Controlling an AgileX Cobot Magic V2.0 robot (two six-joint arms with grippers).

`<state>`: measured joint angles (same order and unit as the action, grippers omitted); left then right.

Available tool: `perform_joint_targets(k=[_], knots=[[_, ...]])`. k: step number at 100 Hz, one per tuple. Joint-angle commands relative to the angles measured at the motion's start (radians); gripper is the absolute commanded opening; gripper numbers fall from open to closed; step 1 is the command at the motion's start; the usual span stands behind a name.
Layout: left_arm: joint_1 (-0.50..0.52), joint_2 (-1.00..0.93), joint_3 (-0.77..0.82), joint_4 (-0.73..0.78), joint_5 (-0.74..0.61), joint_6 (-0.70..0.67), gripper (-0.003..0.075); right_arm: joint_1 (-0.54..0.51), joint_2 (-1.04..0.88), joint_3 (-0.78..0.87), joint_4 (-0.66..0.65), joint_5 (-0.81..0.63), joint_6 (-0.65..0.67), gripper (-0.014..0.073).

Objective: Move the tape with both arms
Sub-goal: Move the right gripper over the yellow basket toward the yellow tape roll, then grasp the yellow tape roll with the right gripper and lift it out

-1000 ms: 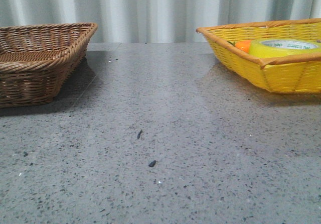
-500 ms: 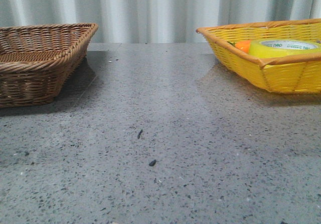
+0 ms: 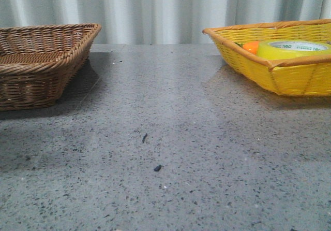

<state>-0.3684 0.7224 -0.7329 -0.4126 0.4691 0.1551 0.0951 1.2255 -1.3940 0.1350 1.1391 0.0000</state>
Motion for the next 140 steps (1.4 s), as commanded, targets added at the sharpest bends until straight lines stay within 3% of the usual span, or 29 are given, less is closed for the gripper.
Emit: perform_joint_targets(k=[1,38,94,106,123,140], knots=[[-0.019,0.002,-0.037,-0.014,-0.068,-0.002,0.0387,0.001,0.074,-0.065,0.026,-0.019,-0.015,0.0524],[-0.019,0.002,-0.037,-0.014,-0.053,-0.002,0.0387,0.001,0.295,-0.082,0.120,-0.120,-0.060,0.0524],[-0.019,0.018,-0.035,-0.014,-0.064,-0.002,0.0387,0.034,0.436,-0.082,0.117,-0.195,-0.060,0.0519],[-0.019,0.018,-0.035,-0.014,-0.060,-0.002,0.0387,0.034,0.457,-0.082,0.108,-0.193,-0.060,0.0372],[-0.019,0.018,-0.035,-0.014,-0.058,-0.002,0.0387,0.034,0.459,-0.082,0.083,-0.190,-0.058,-0.0074],[-0.019,0.018,-0.035,-0.014,-0.047,-0.002,0.0387,0.034,0.421,-0.113,0.065,-0.191,-0.058,-0.0055]])
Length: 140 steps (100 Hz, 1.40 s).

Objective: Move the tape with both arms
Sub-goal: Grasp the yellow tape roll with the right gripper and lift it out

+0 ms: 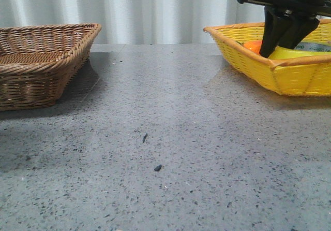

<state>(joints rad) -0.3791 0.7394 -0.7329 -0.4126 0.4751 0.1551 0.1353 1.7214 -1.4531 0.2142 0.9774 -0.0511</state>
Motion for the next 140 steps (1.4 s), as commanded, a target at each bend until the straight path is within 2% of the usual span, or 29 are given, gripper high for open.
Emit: perform_joint_targets(k=[1,23,35,45,80,112,117,124,140], knots=[[-0.008,0.001,-0.035,-0.014,-0.053,-0.002,0.0387,-0.006,-0.083,-0.057,-0.014,-0.030,-0.007,-0.0055],[-0.008,0.001,-0.035,-0.014,-0.042,-0.002,0.0387,0.024,-0.202,-0.272,-0.014,-0.036,-0.007,-0.0050],[-0.008,0.001,-0.035,-0.014,-0.042,-0.002,0.0387,0.077,-0.207,-0.429,-0.013,-0.028,-0.007,-0.0050],[-0.008,0.001,-0.035,-0.014,-0.044,-0.002,0.0387,0.145,-0.196,-0.498,-0.011,-0.029,-0.007,-0.0050],[-0.008,0.001,-0.035,-0.014,-0.048,-0.002,0.0387,0.359,-0.007,-0.510,-0.003,-0.007,-0.007,-0.0051],[-0.008,0.001,-0.035,-0.016,-0.046,-0.002,0.0387,0.385,0.221,-0.510,-0.035,0.015,0.003,-0.0042],[-0.008,0.001,-0.035,-0.016,-0.046,-0.002,0.0386,0.385,0.232,-0.510,-0.035,0.020,0.009,-0.0011],[-0.008,0.001,-0.035,-0.016,-0.044,-0.002,0.0386,0.385,0.233,-0.510,-0.035,0.025,0.009,0.0075],[-0.008,0.001,-0.035,-0.018,-0.048,-0.002,0.0386,0.385,0.208,-0.524,-0.028,0.071,0.009,0.0393]])
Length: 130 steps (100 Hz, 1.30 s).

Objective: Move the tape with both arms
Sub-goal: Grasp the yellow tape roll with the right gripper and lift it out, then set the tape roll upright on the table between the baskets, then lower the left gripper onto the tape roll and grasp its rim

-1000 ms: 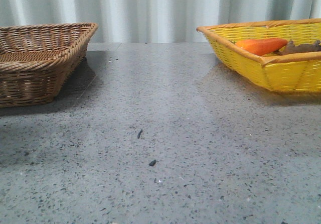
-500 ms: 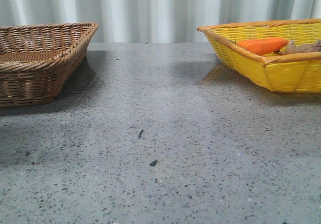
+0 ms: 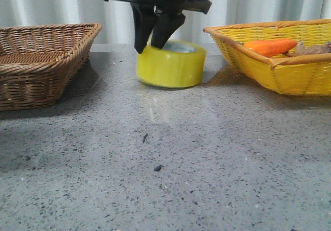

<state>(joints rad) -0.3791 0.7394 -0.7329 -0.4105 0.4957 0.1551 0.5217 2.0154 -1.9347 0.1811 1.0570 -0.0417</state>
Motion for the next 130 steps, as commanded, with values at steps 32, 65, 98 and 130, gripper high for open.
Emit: perform_joint_targets(k=[32,65,98,130], knots=[[-0.025,0.036,-0.060,-0.059,-0.132,0.145,0.0386,0.001,-0.372,-0.056,0.022,0.101,0.000,0.0121],[-0.110,0.312,-0.312,-0.057,-0.120,0.227,0.0386,0.001,-0.830,0.176,0.003,0.053,-0.027,-0.0060],[-0.110,0.676,-0.690,-0.087,0.210,0.225,0.0386,0.001,-1.321,0.683,-0.050,-0.305,-0.027,-0.0060],[-0.110,0.928,-0.939,-0.095,0.362,0.115,0.0391,0.001,-1.527,0.902,-0.058,-0.339,-0.016,-0.0060]])
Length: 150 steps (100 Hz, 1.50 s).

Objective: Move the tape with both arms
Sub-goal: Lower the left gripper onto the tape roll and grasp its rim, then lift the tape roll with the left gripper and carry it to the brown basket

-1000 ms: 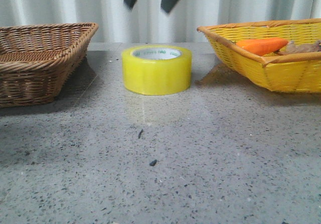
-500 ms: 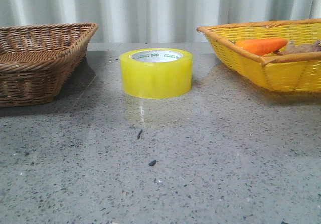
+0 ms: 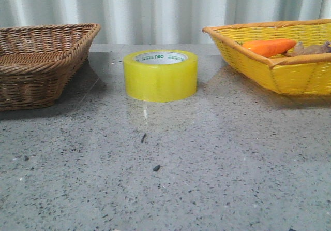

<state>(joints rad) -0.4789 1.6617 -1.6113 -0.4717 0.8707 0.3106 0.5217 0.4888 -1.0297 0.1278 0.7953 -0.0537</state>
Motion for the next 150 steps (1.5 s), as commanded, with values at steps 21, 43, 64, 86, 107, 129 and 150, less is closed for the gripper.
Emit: perform_joint_targets(k=[21,43,64,86,107,129,150], knots=[[-0.011,0.097,-0.063,-0.021,0.023,-0.063,0.0425,0.001,0.000,0.003,0.005,-0.080,0.006,-0.0060],[-0.011,0.153,-0.063,0.033,-0.017,-0.063,0.0435,0.001,0.000,0.003,0.005,-0.081,0.006,-0.0060],[-0.011,0.196,-0.063,0.057,-0.033,-0.063,0.0435,0.001,0.002,0.003,0.005,-0.081,0.006,-0.0060],[-0.011,0.236,-0.063,0.061,-0.049,-0.063,0.0431,0.001,0.012,0.005,0.005,-0.081,0.006,-0.0060],[-0.011,0.258,-0.063,0.061,-0.051,-0.063,0.0382,0.001,0.027,0.005,0.005,-0.083,0.006,-0.0060],[-0.011,0.258,-0.063,0.061,-0.041,-0.053,-0.0018,0.001,0.043,0.005,0.005,-0.086,0.006,-0.0060],[-0.011,0.225,-0.088,0.059,-0.037,-0.054,-0.0020,0.001,0.050,0.005,0.005,-0.098,0.006,-0.0060]])
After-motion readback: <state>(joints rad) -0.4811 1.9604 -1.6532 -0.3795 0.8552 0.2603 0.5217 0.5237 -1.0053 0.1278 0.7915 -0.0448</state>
